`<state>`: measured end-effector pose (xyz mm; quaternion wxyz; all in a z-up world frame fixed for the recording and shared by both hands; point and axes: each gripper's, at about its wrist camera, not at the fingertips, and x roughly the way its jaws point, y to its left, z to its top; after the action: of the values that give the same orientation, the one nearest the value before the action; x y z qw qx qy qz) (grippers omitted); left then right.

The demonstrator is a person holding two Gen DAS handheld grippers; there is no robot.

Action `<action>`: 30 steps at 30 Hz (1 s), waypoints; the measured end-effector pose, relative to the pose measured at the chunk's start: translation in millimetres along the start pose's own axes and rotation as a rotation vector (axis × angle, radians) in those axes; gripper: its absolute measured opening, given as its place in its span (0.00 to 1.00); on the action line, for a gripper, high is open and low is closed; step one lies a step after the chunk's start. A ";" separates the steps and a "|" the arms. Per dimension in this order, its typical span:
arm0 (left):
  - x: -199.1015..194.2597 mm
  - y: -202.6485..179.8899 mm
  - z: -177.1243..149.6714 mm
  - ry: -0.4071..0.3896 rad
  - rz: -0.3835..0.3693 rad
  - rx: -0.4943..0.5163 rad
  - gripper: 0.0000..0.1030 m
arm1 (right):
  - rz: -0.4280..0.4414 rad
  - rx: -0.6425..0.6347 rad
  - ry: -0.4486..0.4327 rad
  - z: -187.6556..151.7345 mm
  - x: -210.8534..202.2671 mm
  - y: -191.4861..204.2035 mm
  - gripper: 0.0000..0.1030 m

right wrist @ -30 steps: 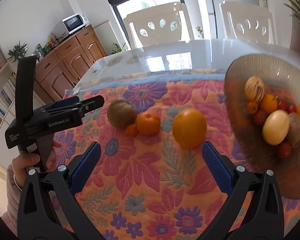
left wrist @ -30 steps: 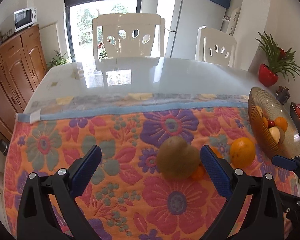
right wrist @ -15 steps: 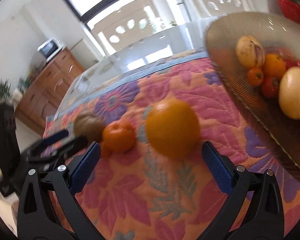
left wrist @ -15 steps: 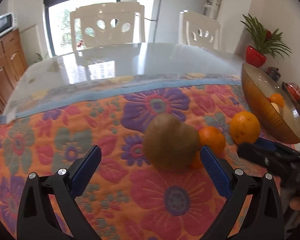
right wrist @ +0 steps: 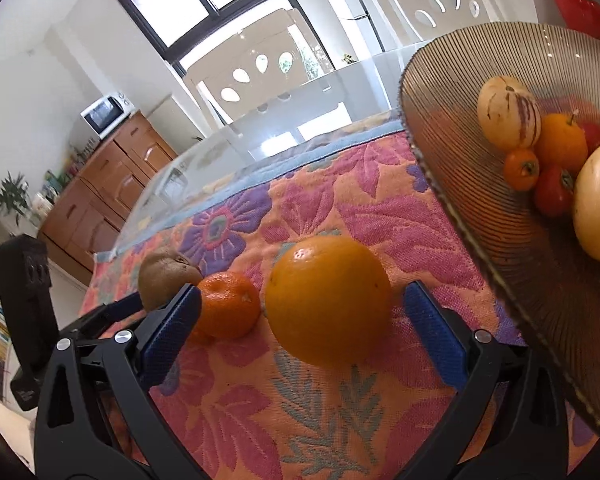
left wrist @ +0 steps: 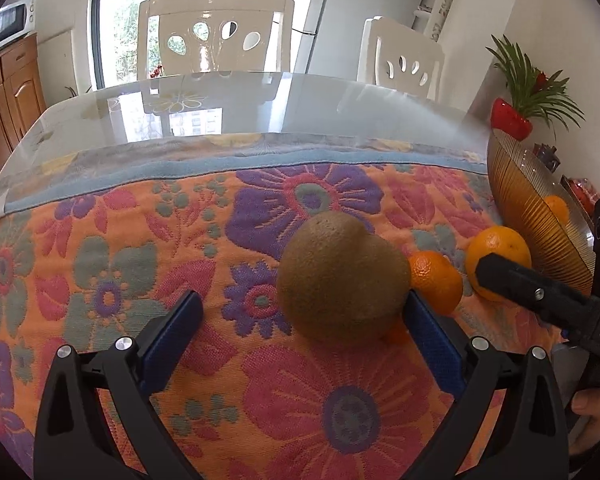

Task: Organize fruits
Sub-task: 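Grasp the large orange with the right tool while the left tool grasps the kiwi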

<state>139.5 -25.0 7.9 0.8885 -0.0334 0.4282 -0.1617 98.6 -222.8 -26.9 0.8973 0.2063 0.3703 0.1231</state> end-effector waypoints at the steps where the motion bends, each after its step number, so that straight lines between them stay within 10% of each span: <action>1: -0.2 0.3 0.5 0.000 -0.003 -0.003 0.95 | 0.004 0.003 -0.002 -0.1 -0.7 -1.0 0.97; 30: -1.0 -0.2 1.2 0.000 0.003 -0.002 0.95 | 0.014 0.010 -0.006 0.7 -2.5 0.5 0.97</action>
<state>139.8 -25.1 9.4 0.8886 -0.0337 0.4285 -0.1600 97.3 -223.4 -24.7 0.8965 0.2136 0.3667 0.1268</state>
